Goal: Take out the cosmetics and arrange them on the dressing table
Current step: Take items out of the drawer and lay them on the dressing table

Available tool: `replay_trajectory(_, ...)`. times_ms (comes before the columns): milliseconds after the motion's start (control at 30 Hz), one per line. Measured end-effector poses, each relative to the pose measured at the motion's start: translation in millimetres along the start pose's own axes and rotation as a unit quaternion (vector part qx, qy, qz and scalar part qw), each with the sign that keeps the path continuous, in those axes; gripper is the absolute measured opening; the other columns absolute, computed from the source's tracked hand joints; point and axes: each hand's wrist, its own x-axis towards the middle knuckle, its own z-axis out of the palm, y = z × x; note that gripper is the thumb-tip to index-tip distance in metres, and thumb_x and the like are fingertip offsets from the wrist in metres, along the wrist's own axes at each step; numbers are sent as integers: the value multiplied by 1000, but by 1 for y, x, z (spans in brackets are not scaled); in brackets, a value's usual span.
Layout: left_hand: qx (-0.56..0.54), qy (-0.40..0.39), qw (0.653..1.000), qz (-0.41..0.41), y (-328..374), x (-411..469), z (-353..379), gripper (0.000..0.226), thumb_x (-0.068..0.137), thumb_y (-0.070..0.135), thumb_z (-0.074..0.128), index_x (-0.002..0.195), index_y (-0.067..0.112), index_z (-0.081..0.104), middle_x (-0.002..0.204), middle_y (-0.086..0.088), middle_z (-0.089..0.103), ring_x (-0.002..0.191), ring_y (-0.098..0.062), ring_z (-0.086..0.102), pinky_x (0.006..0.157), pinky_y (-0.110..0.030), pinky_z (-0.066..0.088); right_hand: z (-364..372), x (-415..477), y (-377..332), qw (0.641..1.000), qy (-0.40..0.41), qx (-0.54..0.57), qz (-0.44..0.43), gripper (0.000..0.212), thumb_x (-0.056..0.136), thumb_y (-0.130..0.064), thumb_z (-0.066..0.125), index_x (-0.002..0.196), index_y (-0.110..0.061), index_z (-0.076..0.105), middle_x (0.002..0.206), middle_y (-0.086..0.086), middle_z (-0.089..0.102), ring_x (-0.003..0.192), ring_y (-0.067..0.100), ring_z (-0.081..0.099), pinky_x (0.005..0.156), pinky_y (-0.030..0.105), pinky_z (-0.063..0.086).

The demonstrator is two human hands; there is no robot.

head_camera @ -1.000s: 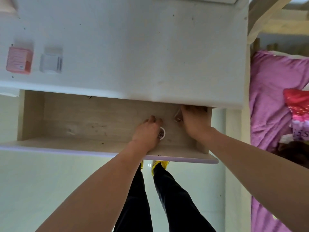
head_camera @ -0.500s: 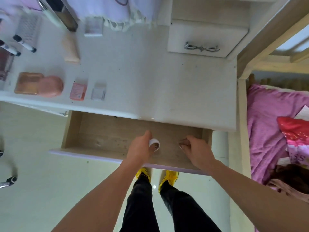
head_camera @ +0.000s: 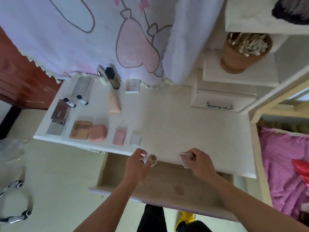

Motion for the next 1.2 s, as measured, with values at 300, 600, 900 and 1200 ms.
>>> replay_trajectory(300, 51, -58, 996, 37, 20, 71, -26, 23, 90, 27, 66, 110, 18, 61, 77, 7, 63, 69, -5, 62, 58, -16, 49, 22, 42, -56, 976, 47, 146, 156, 9, 85, -20, 71, 93, -17, 69, 81, -4, 69, 77, 22, 67, 70, 39, 58)
replay_trajectory(600, 148, -126, 979, 55, 29, 108, -19, 14, 84, 16, 64, 96, 10, 65, 90, -9, 69, 81, -29, 66, 74, -39, 56, 32, 48, -68, 982, 55, 23, 181, 30, 92, -35, 62, 117, -20, 60, 110, -1, 64, 95, 18, 59, 76, 30, 45)
replay_trajectory(900, 223, -136, 957, 128, 30, 107, -25, 23, 88, 23, 59, 108, 12, 61, 91, -7, 67, 86, -22, 60, 71, -30, 47, 33, 50, -79, 975, 62, -83, 196, 29, 96, -47, 51, 110, -23, 58, 107, -3, 65, 95, 20, 60, 76, 31, 43)
replay_trajectory(1200, 247, -82, 948, 185, 12, 50, -37, 22, 92, 36, 53, 112, 27, 57, 83, 11, 64, 80, -9, 61, 75, -27, 51, 21, -5, -51, 986, 123, -102, 54, 25, 95, -47, 54, 85, -25, 61, 73, -14, 60, 67, 6, 58, 67, 26, 50)
